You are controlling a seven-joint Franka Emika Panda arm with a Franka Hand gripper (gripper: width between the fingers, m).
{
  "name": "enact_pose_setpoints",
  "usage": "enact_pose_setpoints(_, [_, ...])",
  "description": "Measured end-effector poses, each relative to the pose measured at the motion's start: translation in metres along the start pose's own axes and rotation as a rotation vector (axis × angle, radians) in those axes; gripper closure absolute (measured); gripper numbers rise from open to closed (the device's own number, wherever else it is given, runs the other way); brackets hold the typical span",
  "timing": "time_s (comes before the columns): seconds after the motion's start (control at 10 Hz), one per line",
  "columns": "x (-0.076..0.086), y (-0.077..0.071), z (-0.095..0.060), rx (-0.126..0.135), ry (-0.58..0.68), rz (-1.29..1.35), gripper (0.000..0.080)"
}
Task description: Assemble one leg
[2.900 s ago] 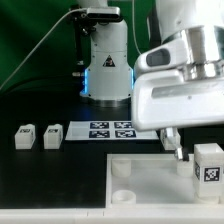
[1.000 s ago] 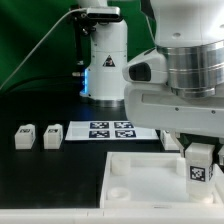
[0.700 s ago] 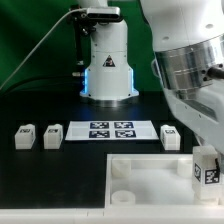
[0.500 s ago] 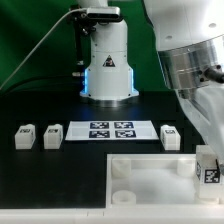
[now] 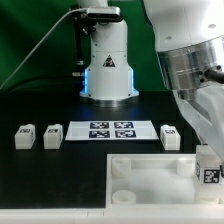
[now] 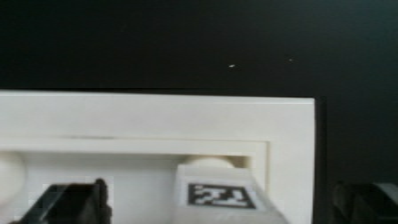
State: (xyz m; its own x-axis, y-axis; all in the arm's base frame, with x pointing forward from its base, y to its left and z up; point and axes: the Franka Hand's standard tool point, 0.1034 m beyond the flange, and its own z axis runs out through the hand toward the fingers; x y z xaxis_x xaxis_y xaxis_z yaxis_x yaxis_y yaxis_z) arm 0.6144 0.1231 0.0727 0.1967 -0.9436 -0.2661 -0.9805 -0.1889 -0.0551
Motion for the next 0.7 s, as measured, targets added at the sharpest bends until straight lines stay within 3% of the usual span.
enact_pose_setpoints(0.1, [0.003,0.004,-0.005,-0.063,0.01,-0.151,0.0154])
enact_pose_setpoints(0.2, [0.002,-0.003,-0.012,-0.032,0.034,-0.297,0.0154])
enact_pose_setpoints(0.5, [0.004,-0.002,-0.011,-0.038,0.035,-0.62,0.015])
enact_pose_setpoints(0.6, [0.0,-0.006,-0.012,-0.074,0.089,-0.798,0.015])
enact_pose_setpoints(0.7, [-0.004,-0.011,-0.011,-0.086,0.116,-1.001,0.015])
